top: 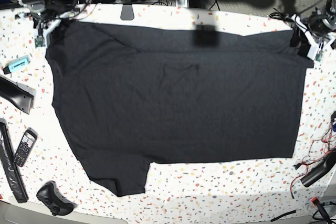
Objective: Fold the T-shirt properly
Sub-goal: 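Lift the collar edge and drag it back with both grippers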
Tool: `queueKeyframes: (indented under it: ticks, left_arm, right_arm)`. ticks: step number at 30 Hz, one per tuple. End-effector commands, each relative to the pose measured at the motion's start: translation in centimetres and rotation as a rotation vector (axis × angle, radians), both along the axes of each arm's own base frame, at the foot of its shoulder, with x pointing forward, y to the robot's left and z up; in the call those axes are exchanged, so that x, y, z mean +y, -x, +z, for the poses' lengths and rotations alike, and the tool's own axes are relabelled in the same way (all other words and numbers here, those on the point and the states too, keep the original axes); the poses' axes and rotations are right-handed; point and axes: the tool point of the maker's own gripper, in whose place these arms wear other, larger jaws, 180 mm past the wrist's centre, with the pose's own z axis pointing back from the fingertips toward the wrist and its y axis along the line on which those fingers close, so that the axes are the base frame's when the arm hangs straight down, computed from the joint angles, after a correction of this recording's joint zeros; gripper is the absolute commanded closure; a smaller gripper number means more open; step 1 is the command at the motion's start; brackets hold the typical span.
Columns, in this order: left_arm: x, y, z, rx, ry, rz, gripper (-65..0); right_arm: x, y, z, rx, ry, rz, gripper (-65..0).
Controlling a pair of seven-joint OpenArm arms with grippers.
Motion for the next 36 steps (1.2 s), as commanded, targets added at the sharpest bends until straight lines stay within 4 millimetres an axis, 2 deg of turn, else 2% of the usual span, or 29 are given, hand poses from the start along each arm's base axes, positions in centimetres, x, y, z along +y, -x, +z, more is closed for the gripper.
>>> queueKeyframes:
  ticks: [1, 5, 12, 15, 19, 25, 29, 34, 36]
  left_arm:
    - [0.6, -0.1, 0.7, -0.006, -0.027, -0.018, 0.0]
    - [0.9, 0.9, 0.5, 0.025, -0.048, -0.033, 0.0]
    - [1.5, 1.8, 0.2, 0.067, -0.07, -0.051, 0.0]
    - [2.0, 1.7, 0.5, 0.069, -0.086, -0.06, 0.0]
    - [2.8, 1.3, 1.1, 0.06, -0.106, -0.073, 0.0]
    - [2.9, 0.2, 2.6, 0.026, -0.098, -0.093, 0.0]
    - [2.9, -1.3, 5.0, -0.026, -0.154, -0.157, 0.0]
    - [3.0, -5.1, 9.2, -0.167, -0.199, -0.163, 0.0]
    - [3.4, -6.9, 10.5, -0.223, -0.206, -0.123, -13.3]
  right_arm:
    - [-0.7, 0.0, 0.8, -0.01, 0.026, 0.002, 0.0]
    - [-1.3, 1.2, 0.7, 0.022, 0.034, 0.003, 0.0]
    - [-1.1, 2.5, 0.7, 0.06, 0.036, 0.018, 0.0]
    - [-1.0, 2.8, 1.3, 0.058, 0.045, 0.025, 0.0]
    - [-1.9, 3.8, 2.2, 0.066, 0.07, 0.007, 0.0]
    - [-3.1, 3.9, 3.0, 0.046, 0.084, -0.026, 0.0]
    - [-3.2, 2.6, 4.8, -0.009, 0.098, -0.016, 0.0]
    - [-2.4, -0.9, 8.8, -0.177, 0.084, 0.011, 0.0]
    - [-2.0, -2.4, 9.4, -0.228, 0.052, 0.012, 0.0]
